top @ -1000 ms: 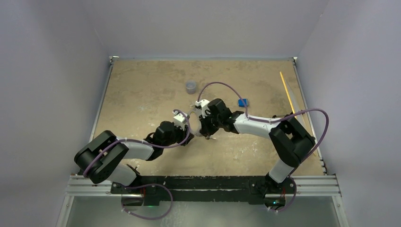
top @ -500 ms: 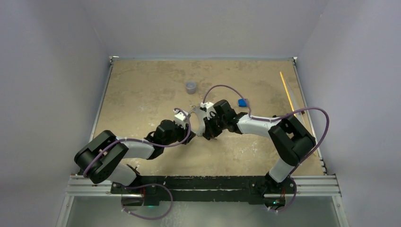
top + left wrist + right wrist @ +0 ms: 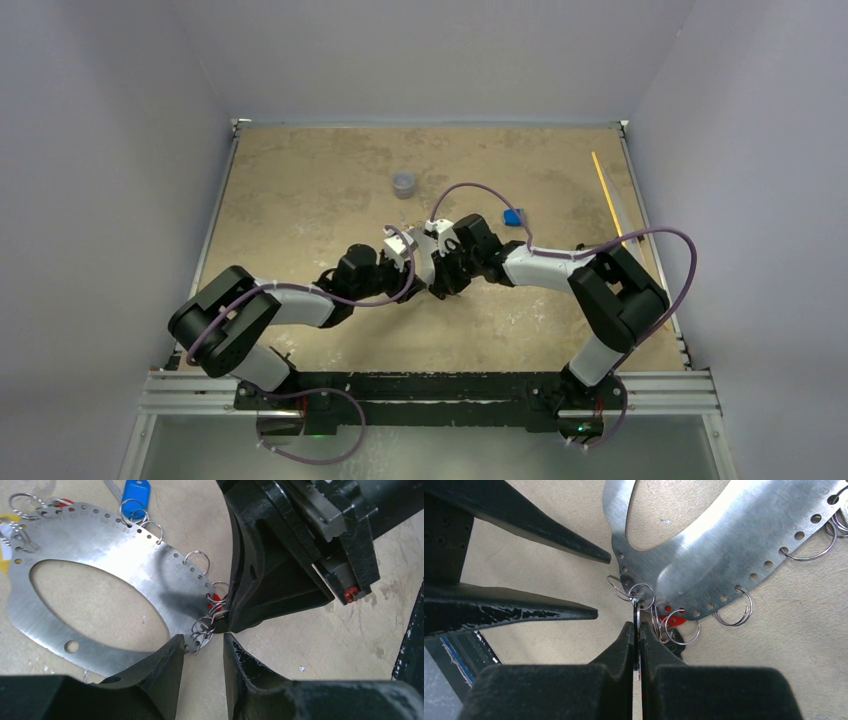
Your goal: Remove the keys from the keyring
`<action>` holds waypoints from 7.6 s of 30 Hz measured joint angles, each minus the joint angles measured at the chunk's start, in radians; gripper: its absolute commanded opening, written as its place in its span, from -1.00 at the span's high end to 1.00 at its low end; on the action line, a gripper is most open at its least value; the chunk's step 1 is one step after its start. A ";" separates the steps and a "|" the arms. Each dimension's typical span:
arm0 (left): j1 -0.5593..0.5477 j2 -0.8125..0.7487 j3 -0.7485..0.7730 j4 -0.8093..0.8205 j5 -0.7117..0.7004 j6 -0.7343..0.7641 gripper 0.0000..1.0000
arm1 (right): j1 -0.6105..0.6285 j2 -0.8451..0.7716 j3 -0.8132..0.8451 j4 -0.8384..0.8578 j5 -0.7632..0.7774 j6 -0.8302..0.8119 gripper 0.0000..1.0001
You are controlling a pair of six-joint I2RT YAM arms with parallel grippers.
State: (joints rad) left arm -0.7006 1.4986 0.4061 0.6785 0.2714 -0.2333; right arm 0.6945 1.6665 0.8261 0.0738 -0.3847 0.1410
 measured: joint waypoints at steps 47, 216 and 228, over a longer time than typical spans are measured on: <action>-0.093 -0.074 -0.199 0.333 -0.105 -0.151 1.00 | 0.011 -0.130 -0.122 0.180 -0.064 0.051 1.00; -0.140 0.150 0.060 0.052 -0.205 0.042 0.46 | -0.168 -0.172 -0.180 0.103 0.105 0.188 1.00; -0.158 0.168 0.167 -0.006 -0.192 0.071 0.35 | -0.171 -0.134 -0.118 0.087 0.097 0.146 1.00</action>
State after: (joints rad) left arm -0.8585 1.6665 0.5732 0.6720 0.0792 -0.1627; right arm 0.5240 1.5326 0.7078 0.1612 -0.2874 0.2874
